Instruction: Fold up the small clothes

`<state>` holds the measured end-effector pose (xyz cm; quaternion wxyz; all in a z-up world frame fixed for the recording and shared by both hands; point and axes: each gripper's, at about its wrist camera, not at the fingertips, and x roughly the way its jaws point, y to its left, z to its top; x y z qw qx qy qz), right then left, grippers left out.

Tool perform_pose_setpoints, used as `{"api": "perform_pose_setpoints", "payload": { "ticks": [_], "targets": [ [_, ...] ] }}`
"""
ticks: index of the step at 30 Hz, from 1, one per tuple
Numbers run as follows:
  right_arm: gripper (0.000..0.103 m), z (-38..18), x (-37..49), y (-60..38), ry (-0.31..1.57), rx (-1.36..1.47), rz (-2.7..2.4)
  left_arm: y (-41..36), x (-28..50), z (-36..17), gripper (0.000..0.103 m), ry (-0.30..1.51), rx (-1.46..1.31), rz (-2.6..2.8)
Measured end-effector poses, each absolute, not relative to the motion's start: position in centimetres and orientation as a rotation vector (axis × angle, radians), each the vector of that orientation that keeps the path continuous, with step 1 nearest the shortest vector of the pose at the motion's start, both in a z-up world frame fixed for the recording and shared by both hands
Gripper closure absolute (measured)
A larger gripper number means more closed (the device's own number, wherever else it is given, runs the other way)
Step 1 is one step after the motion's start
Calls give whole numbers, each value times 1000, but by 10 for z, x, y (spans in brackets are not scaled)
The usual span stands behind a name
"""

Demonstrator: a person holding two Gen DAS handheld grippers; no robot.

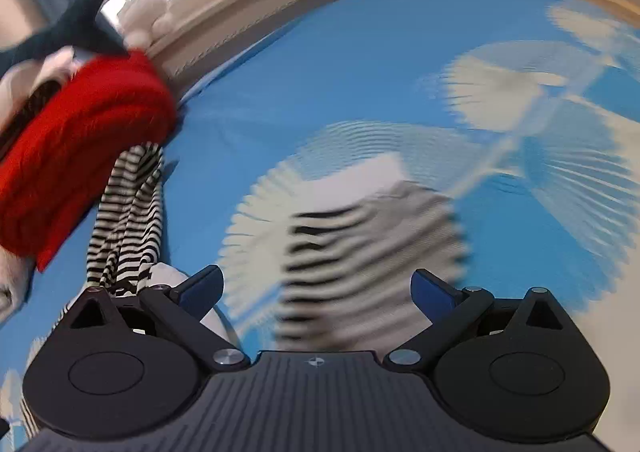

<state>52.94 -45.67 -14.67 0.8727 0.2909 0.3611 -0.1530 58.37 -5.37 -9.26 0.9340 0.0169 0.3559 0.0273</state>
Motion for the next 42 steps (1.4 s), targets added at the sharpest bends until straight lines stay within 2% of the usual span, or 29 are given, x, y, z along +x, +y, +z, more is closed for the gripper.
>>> {"api": "perform_pose_setpoints", "payload": {
  "ticks": [2,4,5,6,7,13,17,21,22,23,24,25,27,30,35,38,42],
  "targets": [
    [3,-158,562,-444,773,575,-307,-70,606,-105,0,762,61,49],
    [14,-173,589,-431,816,521,-320,-83,623,-115,0,786,61,51],
    [65,-181,599,-425,845,457,-331,-87,630,-119,0,793,52,57],
    [96,-187,606,-422,893,359,-352,-90,633,-121,0,795,44,58],
    [101,-188,607,-422,916,275,-399,-92,634,-123,0,794,42,52],
    [102,-153,482,-520,744,285,-508,-105,659,-131,0,783,101,10],
    [102,-191,398,-586,819,360,-668,-114,688,-144,0,829,103,14],
    [102,-202,356,-597,713,419,-698,-117,718,-165,0,908,146,68],
    [102,-205,352,-599,697,436,-704,-115,726,-170,7,918,168,98],
    [102,-206,351,-602,689,448,-705,-109,730,-171,19,911,169,119],
    [102,-206,349,-604,689,445,-701,-100,733,-171,60,906,139,129],
    [102,-206,352,-602,693,433,-700,-81,735,-168,95,921,24,99],
    [102,-206,355,-603,700,420,-698,-44,730,-156,96,898,-146,110],
    [102,-204,351,-608,694,442,-700,27,713,-126,96,786,-135,221],
    [102,-197,342,-613,677,471,-743,220,659,-92,96,725,-226,557],
    [102,-196,341,-623,675,480,-787,299,621,-100,96,741,-259,689],
    [102,-204,343,-629,676,476,-874,352,588,-132,96,783,-314,768]
  ]
}}
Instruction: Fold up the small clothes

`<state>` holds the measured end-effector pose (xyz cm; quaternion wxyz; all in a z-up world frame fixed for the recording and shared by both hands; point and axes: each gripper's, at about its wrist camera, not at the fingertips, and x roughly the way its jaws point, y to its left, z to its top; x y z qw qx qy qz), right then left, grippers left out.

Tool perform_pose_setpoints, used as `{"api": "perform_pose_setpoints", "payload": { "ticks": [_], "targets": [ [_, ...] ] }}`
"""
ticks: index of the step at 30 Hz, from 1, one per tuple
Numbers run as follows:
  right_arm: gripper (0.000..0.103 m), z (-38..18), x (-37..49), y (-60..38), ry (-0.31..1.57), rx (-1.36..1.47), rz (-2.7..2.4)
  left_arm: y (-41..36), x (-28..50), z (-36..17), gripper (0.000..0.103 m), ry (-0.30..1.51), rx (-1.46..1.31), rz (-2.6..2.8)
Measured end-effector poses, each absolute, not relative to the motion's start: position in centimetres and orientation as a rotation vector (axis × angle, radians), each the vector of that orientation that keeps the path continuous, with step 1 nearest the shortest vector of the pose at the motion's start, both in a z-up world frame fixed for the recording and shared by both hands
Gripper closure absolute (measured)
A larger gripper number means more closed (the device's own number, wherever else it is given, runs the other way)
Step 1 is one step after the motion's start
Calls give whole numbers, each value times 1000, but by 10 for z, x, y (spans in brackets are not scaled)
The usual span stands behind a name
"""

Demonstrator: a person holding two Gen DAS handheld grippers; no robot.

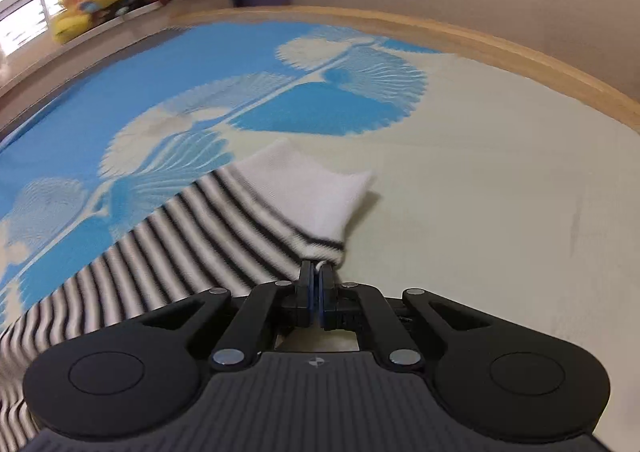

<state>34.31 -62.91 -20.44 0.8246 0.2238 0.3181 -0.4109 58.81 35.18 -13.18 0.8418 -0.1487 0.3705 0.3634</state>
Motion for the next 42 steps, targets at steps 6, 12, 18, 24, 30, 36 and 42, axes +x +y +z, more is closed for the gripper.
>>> {"api": "perform_pose_setpoints", "payload": {
  "ticks": [6,12,18,24,30,36,42],
  "targets": [
    [47,-189,325,-625,694,554,-845,341,551,-142,23,824,-426,588],
    [42,-136,261,-544,736,582,-543,249,437,-96,2,915,-323,201],
    [40,-112,199,-426,824,574,-238,157,316,-87,0,1014,-258,-51],
    [46,-117,153,-322,838,472,-32,85,241,-90,1,1014,-78,-200],
    [51,-122,156,-231,836,181,239,42,219,-111,1,946,274,-413],
    [53,-153,180,-216,935,59,250,47,253,-152,32,1053,341,-433],
    [85,-180,198,-206,967,-40,218,47,270,-160,84,1040,375,-443]
  ]
}}
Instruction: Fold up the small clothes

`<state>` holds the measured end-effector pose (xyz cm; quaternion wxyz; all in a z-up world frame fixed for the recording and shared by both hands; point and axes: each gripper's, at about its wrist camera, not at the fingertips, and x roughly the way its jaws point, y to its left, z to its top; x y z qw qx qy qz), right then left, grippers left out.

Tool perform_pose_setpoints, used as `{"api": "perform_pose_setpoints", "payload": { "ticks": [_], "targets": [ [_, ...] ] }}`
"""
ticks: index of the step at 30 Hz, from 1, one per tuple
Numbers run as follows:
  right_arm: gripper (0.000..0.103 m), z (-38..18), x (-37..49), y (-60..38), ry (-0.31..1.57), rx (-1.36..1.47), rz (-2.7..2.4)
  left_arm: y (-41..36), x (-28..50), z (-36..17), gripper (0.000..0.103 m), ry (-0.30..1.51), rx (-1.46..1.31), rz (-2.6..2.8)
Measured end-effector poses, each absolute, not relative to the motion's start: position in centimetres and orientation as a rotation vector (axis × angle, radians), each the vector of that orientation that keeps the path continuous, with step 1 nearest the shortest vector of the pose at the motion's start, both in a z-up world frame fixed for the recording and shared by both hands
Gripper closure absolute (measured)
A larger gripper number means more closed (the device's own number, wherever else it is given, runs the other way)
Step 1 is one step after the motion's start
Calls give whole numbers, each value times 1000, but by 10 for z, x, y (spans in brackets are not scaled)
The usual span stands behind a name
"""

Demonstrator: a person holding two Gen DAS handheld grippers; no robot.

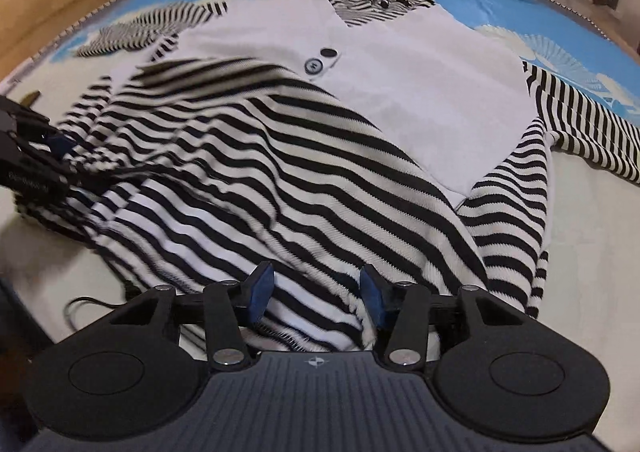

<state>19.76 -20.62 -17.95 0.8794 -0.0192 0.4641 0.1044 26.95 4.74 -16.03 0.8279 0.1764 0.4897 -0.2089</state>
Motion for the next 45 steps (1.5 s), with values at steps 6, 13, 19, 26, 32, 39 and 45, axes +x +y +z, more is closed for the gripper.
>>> {"api": "perform_pose_setpoints", "payload": {
  "ticks": [6,13,19,26,32,39,45],
  "targets": [
    [103,-152,172,-212,900,-38,272,92,236,-130,88,984,375,-434],
    [103,-160,140,-195,937,-118,390,107,208,-148,68,931,411,-363],
    [58,-149,136,-224,956,125,409,140,202,-107,3,827,133,-372],
    [51,-139,136,-295,888,451,69,168,244,-116,0,845,-80,-127],
    [51,-176,145,-309,991,606,-55,156,259,-157,20,1063,-84,-91],
    [95,-173,140,-300,1008,496,-17,142,239,-149,89,1037,-115,-98],
    [96,-174,134,-323,1020,519,-75,116,212,-142,89,1033,-59,-107]
  ]
}}
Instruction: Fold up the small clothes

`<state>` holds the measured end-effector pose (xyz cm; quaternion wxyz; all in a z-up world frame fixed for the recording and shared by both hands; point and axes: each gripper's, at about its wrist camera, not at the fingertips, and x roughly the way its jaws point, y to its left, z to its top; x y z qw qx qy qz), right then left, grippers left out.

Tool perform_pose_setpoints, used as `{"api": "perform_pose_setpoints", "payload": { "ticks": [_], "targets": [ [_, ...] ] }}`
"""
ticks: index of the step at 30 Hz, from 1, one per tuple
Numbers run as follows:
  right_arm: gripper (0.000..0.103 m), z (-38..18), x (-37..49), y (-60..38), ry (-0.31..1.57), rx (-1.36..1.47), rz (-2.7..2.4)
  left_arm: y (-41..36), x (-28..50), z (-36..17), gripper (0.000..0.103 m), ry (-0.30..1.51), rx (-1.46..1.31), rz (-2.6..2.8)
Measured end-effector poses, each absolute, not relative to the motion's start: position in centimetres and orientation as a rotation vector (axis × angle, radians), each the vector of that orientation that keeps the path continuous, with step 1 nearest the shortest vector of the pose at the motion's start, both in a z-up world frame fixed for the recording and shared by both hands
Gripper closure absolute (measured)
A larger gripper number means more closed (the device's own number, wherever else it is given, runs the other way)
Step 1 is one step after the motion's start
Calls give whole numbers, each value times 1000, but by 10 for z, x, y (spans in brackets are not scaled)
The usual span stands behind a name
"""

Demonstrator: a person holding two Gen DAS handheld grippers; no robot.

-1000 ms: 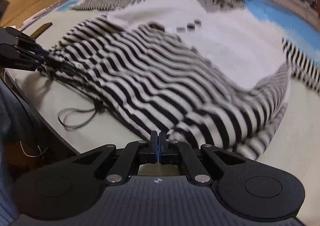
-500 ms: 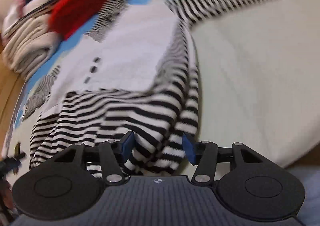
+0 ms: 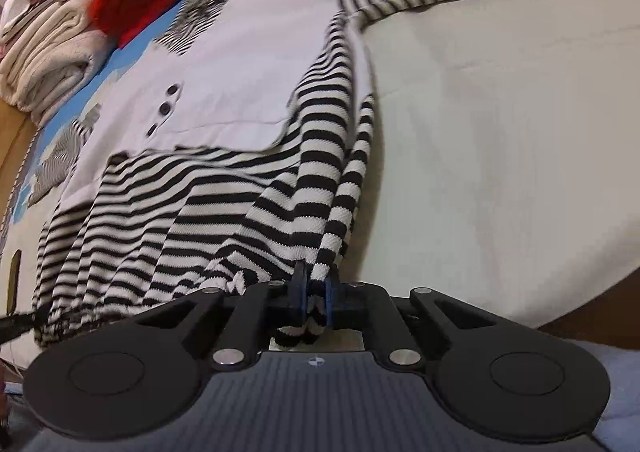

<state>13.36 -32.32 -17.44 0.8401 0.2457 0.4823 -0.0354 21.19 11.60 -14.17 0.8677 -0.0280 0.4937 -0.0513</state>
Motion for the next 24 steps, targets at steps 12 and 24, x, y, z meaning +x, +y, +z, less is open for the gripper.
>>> {"api": "perform_pose_setpoints", "payload": {
  "ticks": [12,24],
  "targets": [
    [46,-146,106,-334,953,505,-150,101,166,-99,0,828,117,94],
    [44,-86,88,-299,782,445,-67,82,166,-85,0,811,135,23]
  ]
}}
